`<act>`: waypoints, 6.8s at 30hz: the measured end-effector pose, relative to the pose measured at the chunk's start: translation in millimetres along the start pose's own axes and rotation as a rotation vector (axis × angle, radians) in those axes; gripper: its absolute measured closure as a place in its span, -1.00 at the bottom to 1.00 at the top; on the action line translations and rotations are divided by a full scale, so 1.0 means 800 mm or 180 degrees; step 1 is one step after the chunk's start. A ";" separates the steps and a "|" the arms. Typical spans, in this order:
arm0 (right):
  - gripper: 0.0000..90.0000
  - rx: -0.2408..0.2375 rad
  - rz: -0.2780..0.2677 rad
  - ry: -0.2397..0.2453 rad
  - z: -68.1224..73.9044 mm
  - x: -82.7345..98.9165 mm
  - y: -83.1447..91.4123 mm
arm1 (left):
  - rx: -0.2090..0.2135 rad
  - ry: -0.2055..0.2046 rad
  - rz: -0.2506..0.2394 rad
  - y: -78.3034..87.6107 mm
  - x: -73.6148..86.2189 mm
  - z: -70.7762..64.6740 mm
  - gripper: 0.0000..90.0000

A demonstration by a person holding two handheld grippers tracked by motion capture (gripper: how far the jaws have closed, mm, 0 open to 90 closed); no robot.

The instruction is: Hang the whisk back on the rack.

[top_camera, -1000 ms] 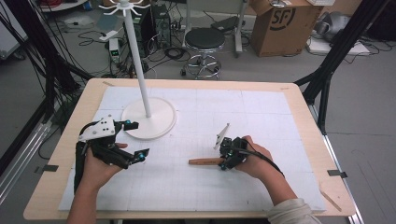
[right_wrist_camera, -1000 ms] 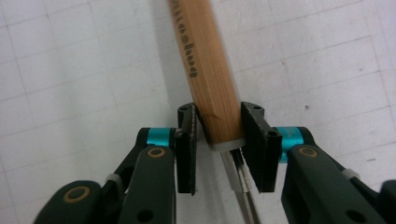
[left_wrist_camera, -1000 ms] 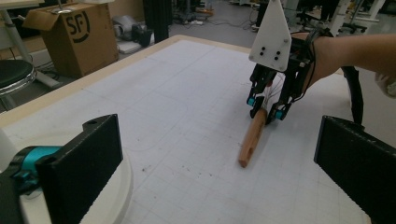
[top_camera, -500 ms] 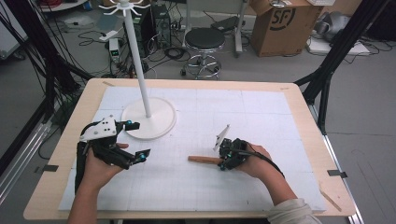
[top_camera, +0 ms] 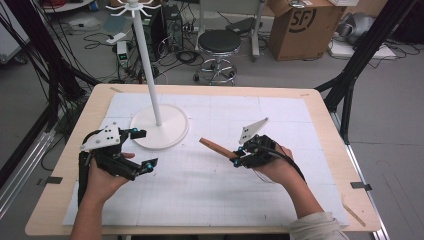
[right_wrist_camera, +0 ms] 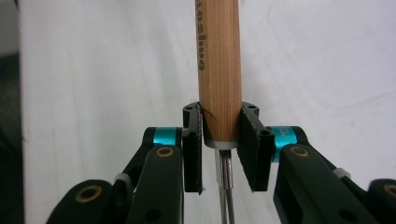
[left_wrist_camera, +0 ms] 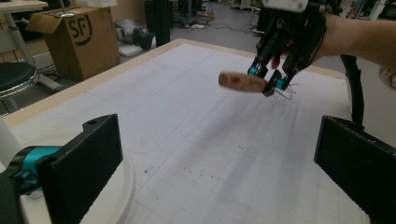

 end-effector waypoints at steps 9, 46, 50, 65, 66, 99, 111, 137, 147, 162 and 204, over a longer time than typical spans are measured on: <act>0.63 0.0077 -0.0604 -0.0082 -0.010 -0.048 0.033 | 0.0006 -0.0015 -0.0006 0.001 -0.002 -0.001 -0.96; 0.63 -0.0178 -0.1434 -0.0032 -0.060 -0.237 0.072 | -0.0023 -0.0033 -0.0012 0.004 -0.001 0.000 -0.96; 0.63 -0.0189 -0.1403 0.0058 -0.063 -0.249 0.069 | -0.0004 -0.0062 -0.0023 0.004 -0.002 -0.001 -0.96; 0.63 -0.0314 -0.1467 0.0107 -0.065 -0.323 0.056 | 0.0009 -0.0044 -0.0049 0.004 -0.001 0.000 -0.96; 0.63 -0.0324 -0.1464 0.0114 -0.064 -0.329 0.055 | 0.0010 -0.0051 -0.0047 0.004 -0.001 0.000 -0.96; 0.62 -0.0278 -0.1391 -0.0268 -0.091 -0.362 0.015 | 0.0004 -0.0007 -0.0105 0.012 0.001 0.001 -0.96; 0.26 -0.0117 -0.1187 -0.0410 -0.089 -0.363 -0.003 | 0.0027 -0.0019 -0.0103 0.010 -0.001 -0.001 -0.96; -0.54 0.0052 -0.1411 -0.0573 -0.100 -0.258 0.043 | 0.0072 -0.0018 0.0035 -0.008 0.005 -0.003 -0.96; -0.75 0.0209 -0.1381 -0.0800 -0.112 -0.192 0.059 | 0.0111 -0.0022 0.0049 -0.012 0.005 -0.005 -0.96; -0.97 0.0209 -0.1338 -0.0860 -0.090 -0.098 0.064 | 0.0106 0.0015 0.0076 -0.015 0.010 -0.002 -0.96; -0.99 0.0274 -0.1379 -0.1161 -0.028 0.070 0.056 | 0.0123 0.0121 0.0224 -0.034 0.029 0.003 -0.96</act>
Point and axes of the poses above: each handheld gripper's, and its own axes: y roughly backward along the jaws, x roughly out of its underside, z roughly to its left, the point moved 6 cm from there along -y, roughly forward along the jaws, and after that the axes turned 13 degrees about x, right-handed, at the moved point
